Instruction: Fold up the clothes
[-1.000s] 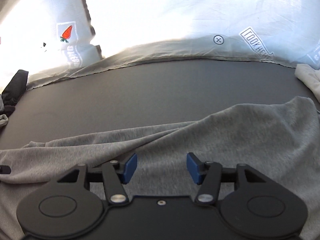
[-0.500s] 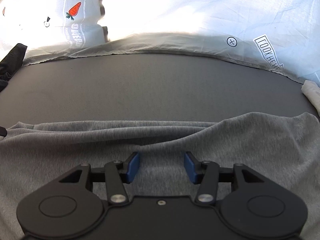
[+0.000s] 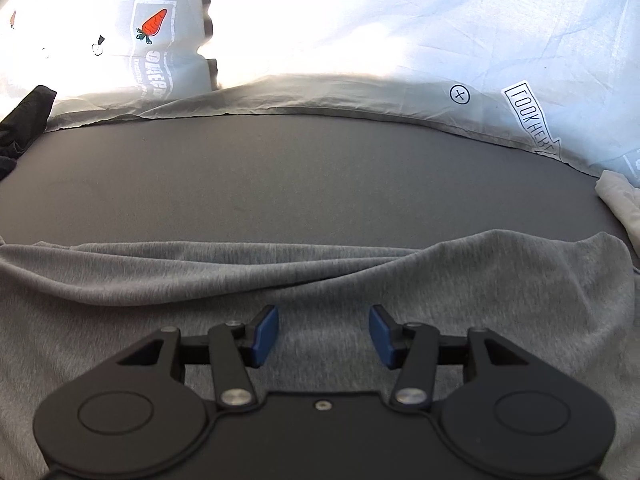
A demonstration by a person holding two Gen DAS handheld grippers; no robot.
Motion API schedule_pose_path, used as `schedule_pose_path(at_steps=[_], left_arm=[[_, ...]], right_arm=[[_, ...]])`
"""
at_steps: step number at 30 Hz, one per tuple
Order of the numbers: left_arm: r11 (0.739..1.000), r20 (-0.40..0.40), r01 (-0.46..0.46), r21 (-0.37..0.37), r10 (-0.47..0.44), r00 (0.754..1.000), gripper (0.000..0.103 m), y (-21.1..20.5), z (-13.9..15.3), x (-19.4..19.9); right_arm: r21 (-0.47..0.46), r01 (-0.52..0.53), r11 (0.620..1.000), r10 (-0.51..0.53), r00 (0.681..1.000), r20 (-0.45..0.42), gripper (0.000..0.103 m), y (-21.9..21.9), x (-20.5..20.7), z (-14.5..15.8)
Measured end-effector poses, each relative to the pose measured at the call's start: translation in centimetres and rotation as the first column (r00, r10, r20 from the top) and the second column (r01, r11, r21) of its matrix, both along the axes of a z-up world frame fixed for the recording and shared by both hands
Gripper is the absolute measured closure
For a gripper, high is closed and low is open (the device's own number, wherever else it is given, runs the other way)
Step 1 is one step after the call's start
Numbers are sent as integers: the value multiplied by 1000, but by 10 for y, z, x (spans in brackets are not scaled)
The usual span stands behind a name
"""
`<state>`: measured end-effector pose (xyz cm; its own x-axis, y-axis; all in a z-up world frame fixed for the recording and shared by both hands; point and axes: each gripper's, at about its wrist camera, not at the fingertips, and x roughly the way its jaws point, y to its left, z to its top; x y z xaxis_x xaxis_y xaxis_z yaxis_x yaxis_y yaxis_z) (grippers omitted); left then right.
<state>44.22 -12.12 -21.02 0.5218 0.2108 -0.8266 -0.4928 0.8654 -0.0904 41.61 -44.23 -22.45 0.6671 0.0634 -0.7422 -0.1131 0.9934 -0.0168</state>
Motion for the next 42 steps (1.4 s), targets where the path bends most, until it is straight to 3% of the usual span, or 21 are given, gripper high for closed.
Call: schedule_pose_path(at_steps=[6,11,15,17,19,24,29,31,35,39,42], left_arm=[[1000,4,17,-15,-17,1000,101,-2,6,1],[999,-24,14,-39,-15,1000,98,5,-2,-7],[998,-1,12,-57,-12,1000,87,12,5,-17],[998,23,11,-64,-9,1000,78,15,12,-24],[999,39,13,-45,-11,999,63,17,20,-31],[1000,16,-14,-6,14,1000,47,25,26,-54],[997,-22,-69,-32,68,997,33,42,24,-90],[996,-32,-77,-33,76,997,26,51,26,-108],[993,-36,-106,-58,104,994,24,75,36,-144],[979,-49,-174,-106,170,984,21,105,36,-174],[972,-45,-207,-107,204,978,21,121,28,-194]], right_arm=[[5,-100,995,100,995,-1,52,18,0,5],[11,-200,980,201,980,-13,53,41,30,1],[23,-184,983,184,983,-2,50,51,67,-1],[21,-155,988,155,988,-6,50,53,76,2],[14,-108,994,108,994,10,49,50,75,7],[29,-18,999,17,999,33,29,32,29,21],[20,-52,998,53,999,-6,9,29,-35,17],[-5,-97,995,97,995,-26,5,34,-62,12],[-95,-156,983,155,988,-16,1,42,-111,-1],[25,-42,999,42,999,-7,0,27,-129,-8],[24,-9,1000,9,1000,20,0,28,-136,-10]])
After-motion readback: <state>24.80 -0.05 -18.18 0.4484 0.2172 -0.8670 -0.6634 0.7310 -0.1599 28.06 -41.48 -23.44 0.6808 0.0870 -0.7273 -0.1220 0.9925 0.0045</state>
